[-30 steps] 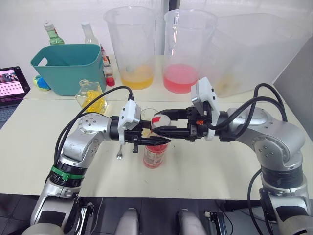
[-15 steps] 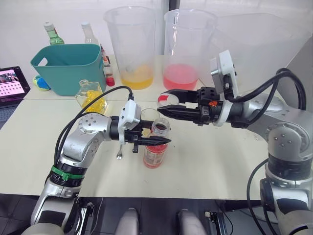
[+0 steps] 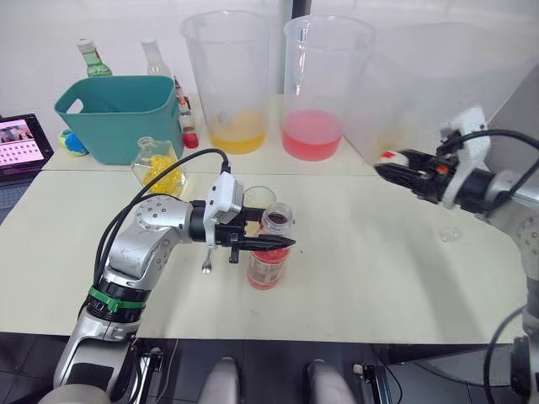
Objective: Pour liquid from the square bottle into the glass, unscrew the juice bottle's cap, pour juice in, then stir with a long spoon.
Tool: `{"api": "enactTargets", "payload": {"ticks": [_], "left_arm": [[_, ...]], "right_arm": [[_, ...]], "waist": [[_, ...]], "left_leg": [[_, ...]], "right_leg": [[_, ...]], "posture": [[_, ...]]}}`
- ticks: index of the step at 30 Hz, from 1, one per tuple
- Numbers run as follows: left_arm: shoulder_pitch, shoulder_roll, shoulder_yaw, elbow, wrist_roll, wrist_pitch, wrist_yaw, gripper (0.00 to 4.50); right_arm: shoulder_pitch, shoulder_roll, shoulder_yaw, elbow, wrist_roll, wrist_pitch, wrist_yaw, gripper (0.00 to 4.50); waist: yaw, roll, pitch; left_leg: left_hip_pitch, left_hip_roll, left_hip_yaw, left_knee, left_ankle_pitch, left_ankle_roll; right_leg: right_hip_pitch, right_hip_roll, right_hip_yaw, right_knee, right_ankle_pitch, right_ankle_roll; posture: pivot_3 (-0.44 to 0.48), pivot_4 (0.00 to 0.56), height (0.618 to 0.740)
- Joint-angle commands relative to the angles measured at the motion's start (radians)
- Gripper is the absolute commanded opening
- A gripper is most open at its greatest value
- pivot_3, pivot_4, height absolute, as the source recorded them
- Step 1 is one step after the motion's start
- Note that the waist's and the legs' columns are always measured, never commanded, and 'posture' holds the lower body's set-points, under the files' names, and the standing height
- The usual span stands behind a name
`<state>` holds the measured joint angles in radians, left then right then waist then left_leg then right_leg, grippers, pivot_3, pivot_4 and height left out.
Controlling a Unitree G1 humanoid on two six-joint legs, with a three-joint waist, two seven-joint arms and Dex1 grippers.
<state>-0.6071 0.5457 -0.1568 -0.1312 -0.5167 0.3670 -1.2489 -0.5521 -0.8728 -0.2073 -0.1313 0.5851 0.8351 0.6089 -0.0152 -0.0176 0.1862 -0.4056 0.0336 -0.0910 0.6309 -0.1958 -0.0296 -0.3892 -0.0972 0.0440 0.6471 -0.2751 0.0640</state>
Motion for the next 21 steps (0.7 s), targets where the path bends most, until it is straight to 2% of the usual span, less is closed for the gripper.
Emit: {"api": "enactTargets", "payload": {"ticks": [1, 6, 14, 21], "left_arm": [[0.018, -0.001, -0.038, 0.018, 0.032, 0.018, 0.002, 1.52], [0.02, 0.001, -0.032, 0.005, 0.028, 0.028, 0.011, 1.52], [0.041, 0.01, -0.02, -0.025, 0.027, 0.037, 0.04, 1.52], [0.068, 0.024, -0.008, -0.049, 0.024, 0.045, 0.054, 1.52]], "right_arm": [[0.025, 0.012, -0.026, 0.065, -0.079, -0.061, -0.048, 1.74], [0.028, 0.081, -0.008, 0.225, -0.169, -0.144, -0.105, 1.74], [-0.077, 0.174, 0.075, 0.599, -0.331, -0.327, -0.126, 1.74], [-0.102, 0.194, 0.067, 0.715, -0.356, -0.409, -0.072, 1.74]], "waist": [[-0.003, 0.001, 0.0], [-0.002, 0.001, 0.0], [-0.004, 0.001, -0.001], [-0.004, 0.002, -0.001]], "left_leg": [[0.0, 0.0, 0.0, 0.0, 0.0, 0.0], [0.0, 0.0, 0.0, 0.0, 0.0, 0.0], [0.0, 0.0, 0.0, 0.0, 0.0, 0.0], [0.0, 0.0, 0.0, 0.0, 0.0, -0.001]], "right_leg": [[0.0, 0.0, 0.0, 0.0, 0.0, 0.0], [0.0, 0.0, 0.001, 0.0, 0.0, 0.0], [0.0, 0.0, 0.001, -0.001, 0.0, 0.0], [0.0, 0.0, 0.001, -0.001, 0.0, 0.0]], "posture": [[0.0, 0.15, 0.74], [0.0, 0.15, 0.74], [0.0, 0.15, 0.74], [0.0, 0.15, 0.74]]}}
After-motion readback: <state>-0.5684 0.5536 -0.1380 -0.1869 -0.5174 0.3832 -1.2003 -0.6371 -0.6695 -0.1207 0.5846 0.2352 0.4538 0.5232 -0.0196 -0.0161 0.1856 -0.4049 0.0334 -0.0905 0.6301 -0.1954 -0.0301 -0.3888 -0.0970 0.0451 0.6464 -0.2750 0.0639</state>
